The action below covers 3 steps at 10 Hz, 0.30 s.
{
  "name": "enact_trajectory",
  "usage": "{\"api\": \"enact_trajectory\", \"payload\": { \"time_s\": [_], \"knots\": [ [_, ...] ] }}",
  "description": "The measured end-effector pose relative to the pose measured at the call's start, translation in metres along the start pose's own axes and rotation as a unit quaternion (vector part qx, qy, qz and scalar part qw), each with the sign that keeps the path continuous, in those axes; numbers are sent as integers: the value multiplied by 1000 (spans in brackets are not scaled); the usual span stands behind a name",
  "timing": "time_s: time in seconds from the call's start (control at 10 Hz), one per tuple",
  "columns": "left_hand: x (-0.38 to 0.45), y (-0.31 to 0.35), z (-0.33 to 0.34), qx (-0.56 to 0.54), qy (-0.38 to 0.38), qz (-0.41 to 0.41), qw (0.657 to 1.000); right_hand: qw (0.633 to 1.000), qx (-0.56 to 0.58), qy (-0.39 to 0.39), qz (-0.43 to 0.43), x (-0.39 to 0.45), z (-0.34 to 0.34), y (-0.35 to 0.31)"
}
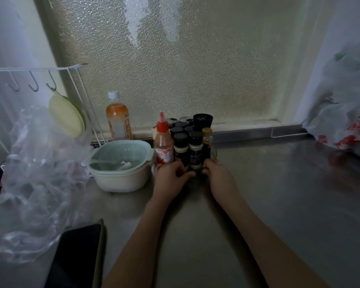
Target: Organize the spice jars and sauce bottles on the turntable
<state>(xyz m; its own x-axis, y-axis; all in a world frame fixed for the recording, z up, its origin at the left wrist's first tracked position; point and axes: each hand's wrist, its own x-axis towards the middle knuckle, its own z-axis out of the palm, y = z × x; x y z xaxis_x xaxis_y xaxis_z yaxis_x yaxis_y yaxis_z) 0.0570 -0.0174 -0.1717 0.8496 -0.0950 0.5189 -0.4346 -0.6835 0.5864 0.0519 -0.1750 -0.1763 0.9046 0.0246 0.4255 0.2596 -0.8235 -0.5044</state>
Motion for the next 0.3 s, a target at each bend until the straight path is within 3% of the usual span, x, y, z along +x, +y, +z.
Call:
{"api": "enact_trajectory", "payload": {
  "time_s": [0.2, 0.3],
  "knots": [
    [1, -8, 0, -4, -15, 10, 1000, 1000, 12, 19, -12, 1, 4, 5],
    [-2, 11, -6, 15, 13, 38, 999, 998, 40, 57, -13, -5, -4, -1]
  ]
}}
